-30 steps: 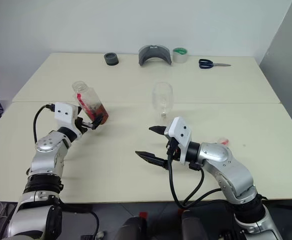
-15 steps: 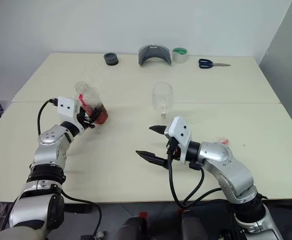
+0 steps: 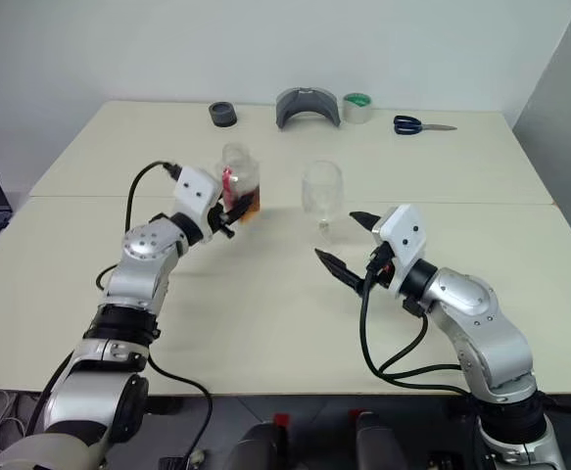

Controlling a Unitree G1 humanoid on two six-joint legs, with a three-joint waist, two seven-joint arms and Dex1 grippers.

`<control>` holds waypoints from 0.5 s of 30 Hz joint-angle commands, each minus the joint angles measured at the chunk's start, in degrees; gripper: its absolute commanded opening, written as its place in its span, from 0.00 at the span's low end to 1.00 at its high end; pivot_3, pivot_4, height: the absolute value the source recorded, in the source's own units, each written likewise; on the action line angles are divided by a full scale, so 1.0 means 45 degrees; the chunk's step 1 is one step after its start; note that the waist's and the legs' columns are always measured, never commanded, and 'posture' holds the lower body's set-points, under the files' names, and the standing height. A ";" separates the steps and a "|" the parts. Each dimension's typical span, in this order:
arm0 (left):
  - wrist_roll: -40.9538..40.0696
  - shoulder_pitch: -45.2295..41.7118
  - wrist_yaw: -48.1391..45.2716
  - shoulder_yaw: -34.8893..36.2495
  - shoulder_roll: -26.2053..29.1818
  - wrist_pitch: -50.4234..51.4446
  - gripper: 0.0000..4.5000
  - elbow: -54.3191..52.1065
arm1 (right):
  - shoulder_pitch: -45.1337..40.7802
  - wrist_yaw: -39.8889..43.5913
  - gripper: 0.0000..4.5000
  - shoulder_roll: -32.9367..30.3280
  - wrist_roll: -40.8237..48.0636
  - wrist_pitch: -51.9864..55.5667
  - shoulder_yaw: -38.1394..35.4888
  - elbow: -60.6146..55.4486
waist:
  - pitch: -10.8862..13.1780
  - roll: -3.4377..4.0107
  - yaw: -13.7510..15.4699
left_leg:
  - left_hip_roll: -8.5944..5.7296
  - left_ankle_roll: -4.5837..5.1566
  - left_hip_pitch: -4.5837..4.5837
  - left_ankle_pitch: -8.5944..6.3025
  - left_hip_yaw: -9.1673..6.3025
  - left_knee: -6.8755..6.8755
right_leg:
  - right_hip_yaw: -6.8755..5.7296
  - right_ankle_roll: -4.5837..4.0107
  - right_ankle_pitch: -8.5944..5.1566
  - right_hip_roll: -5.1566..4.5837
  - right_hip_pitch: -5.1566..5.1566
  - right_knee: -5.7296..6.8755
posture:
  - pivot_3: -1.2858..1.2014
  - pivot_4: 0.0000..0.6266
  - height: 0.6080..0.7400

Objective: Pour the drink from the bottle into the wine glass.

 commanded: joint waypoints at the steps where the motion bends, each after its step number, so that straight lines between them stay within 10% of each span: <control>1: 0.0637 -0.0947 0.0222 -0.0337 0.0064 -0.1167 0.37 0.0281 | -0.0272 -0.0106 1.00 -0.0126 0.0112 -0.0323 -0.0474 -0.0247 | 0.0000 0.0000 0.0000 | -0.0001 0.0000 0.0000 0.0000 0.0003 -0.0003 | 0.0002 0.0000 0.0000 0.0000 0.0000 -0.0004 | 0.52 0.24 1.00; 15: 0.3238 -0.3644 0.1565 -0.1788 0.0325 -0.6261 0.37 0.4337 | -0.0708 -0.0505 1.00 -0.0079 0.0386 0.0126 -0.0887 0.0134 | 0.0002 -0.0002 0.0003 | -0.0009 0.0002 -0.0006 -0.0001 0.0007 -0.0001 | 0.0003 0.0000 0.0000 -0.0004 -0.0002 -0.0008 | 0.52 0.24 1.00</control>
